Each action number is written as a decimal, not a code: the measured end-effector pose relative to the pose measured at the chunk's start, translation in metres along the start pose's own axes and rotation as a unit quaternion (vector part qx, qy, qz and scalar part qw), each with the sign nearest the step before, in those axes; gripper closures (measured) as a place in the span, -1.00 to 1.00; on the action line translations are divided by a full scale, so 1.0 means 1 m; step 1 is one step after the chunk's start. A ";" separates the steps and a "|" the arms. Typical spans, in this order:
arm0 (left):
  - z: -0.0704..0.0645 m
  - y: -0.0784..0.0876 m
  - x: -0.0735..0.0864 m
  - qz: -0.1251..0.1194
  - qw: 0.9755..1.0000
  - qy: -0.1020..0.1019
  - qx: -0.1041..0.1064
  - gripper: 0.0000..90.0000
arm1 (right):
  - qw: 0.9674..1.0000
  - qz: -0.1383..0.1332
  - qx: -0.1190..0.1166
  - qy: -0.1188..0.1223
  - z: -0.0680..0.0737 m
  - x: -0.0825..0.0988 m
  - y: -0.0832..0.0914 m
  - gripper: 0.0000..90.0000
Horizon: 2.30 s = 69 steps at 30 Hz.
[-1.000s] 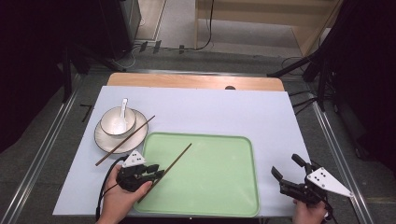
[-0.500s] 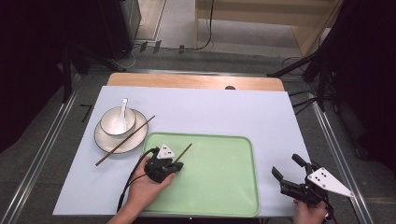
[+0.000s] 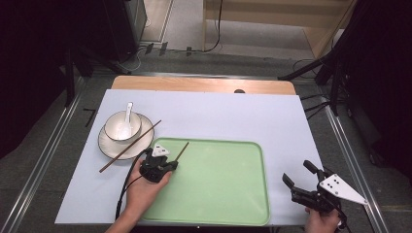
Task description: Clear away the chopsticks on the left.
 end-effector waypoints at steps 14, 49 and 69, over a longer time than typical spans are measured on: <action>0.033 0.016 0.008 -0.004 0.999 0.030 -0.019 1.00 | 1.000 0.000 0.000 0.001 -0.002 0.001 0.001 -0.71; 0.033 0.018 0.010 -0.015 1.000 0.001 -0.003 0.91 | 1.000 0.002 -0.003 0.000 0.000 0.001 -0.001 -0.71; 0.049 0.049 0.004 -0.061 0.998 -0.002 0.022 0.41 | 1.000 0.002 -0.004 0.001 -0.001 0.002 0.000 -0.71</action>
Point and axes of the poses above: each handheld gripper's, and its own axes: y roughly backward along the jaws, x roughly out of its underside, z roughly to its left, the point moved 6 cm from there along -y, roughly forward along the jaws, and after that the axes turned 5 degrees about y, right-handed, at the moved point
